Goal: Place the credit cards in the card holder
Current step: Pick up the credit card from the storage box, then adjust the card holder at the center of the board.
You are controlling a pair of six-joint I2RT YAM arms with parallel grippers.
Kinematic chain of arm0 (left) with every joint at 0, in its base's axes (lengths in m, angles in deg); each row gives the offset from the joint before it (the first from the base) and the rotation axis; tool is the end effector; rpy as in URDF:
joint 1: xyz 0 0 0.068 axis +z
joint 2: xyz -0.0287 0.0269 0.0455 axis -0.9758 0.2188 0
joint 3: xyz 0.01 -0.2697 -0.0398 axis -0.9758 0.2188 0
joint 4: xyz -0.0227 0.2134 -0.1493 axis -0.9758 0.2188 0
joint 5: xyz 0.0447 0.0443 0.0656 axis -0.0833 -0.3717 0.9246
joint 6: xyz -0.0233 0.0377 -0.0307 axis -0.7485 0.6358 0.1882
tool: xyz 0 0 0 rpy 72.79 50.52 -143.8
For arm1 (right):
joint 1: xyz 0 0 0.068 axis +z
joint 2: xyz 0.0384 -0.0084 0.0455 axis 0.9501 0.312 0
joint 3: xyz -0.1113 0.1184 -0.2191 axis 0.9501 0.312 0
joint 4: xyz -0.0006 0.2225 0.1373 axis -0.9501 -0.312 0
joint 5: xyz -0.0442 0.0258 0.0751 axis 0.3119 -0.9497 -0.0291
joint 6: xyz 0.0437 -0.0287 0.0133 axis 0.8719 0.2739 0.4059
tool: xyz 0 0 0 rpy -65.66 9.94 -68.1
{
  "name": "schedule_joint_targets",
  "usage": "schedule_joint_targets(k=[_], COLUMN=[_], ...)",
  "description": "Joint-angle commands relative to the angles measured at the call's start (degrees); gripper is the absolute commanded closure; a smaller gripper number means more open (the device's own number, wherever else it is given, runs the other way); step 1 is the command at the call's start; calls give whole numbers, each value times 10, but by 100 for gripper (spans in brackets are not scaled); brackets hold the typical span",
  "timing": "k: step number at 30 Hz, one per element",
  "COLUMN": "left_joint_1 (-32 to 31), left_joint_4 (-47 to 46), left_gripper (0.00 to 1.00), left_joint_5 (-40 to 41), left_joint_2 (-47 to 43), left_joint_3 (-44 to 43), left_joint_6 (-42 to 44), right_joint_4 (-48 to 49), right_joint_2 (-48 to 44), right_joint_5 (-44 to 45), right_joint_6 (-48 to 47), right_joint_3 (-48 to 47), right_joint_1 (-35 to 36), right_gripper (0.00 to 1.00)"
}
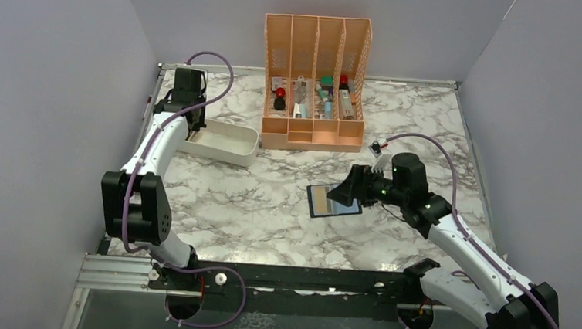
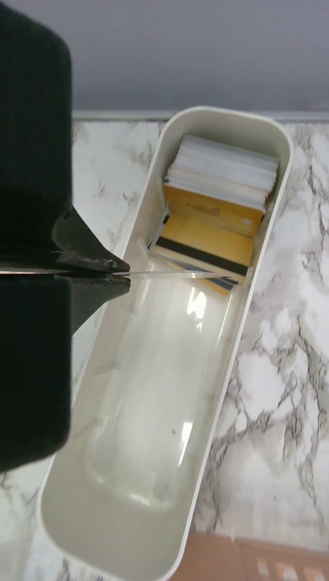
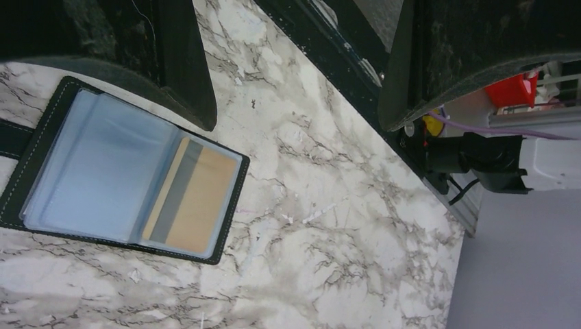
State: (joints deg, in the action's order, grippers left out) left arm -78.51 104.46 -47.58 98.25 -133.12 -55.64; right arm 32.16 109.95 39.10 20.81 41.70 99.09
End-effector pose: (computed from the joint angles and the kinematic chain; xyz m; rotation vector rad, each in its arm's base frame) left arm 0.3441 0.0010 0.2914 -0.0338 2.3854 0.2767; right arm 0.1758 0.1087 0.2515 -0.2498 2.2300 1.0674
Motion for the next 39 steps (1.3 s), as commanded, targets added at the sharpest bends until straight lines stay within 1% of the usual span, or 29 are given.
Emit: schedule_joint_targets(k=[1, 3, 6, 7, 8, 11, 14, 15, 18, 23, 27, 30, 33, 36, 39], left_joint_1=[-2, -2, -2, -2, -2, -2, -10, -18, -54, -147, -199, -228, -250, -274, -289], left_joint_4=[-30, -50, -110, -133, -153, -230, -313, -331, -345, -366, -401, -416, -424, -443, -467], left_gripper=[100, 100, 100, 100, 100, 100, 100, 100, 100, 100, 100, 100, 100, 100, 100], left_joint_5=[-109, -166, -282, -334, -360, -442, -492, -496, -485, -434, -414, -408, -396, -372, -376], left_joint_2=[-56, -84, -130, -145, -159, -198, -230, -237, -255, -278, -273, -258, -246, -238, -220], left_joint_3=[37, 62, 124, 154, 171, 234, 294, 306, 323, 344, 363, 366, 367, 377, 388], left_joint_6=[-84, -109, -166, -189, -214, -295, -388, -409, -433, -463, -494, -498, -499, -504, -501], right_joint_4=[-16, -32, -69, -77, -81, -85, -80, -77, -59, -31, -17, -15, -9, -4, 11], right_joint_2=[17, 24, 35, 38, 42, 69, 111, 124, 157, 199, 226, 239, 241, 233, 219], right_joint_5=[60, 99, 191, 221, 244, 285, 293, 290, 287, 288, 264, 260, 239, 226, 208], right_joint_6=[2, 1, 5, 6, 6, 6, 11, 13, 14, 6, 0, 1, -1, 6, 15], right_joint_3=[-7, -13, -24, -25, -25, -27, -35, -39, -42, -34, -28, -23, -16, -1, 20], right_joint_1=[-2, -2, -2, -2, -2, -2, -2, -2, -2, -2, -2, -2, -2, -2, -2], right_gripper=[8, 8, 8, 8, 8, 7, 6, 6, 7, 13, 20, 23, 28, 33, 36])
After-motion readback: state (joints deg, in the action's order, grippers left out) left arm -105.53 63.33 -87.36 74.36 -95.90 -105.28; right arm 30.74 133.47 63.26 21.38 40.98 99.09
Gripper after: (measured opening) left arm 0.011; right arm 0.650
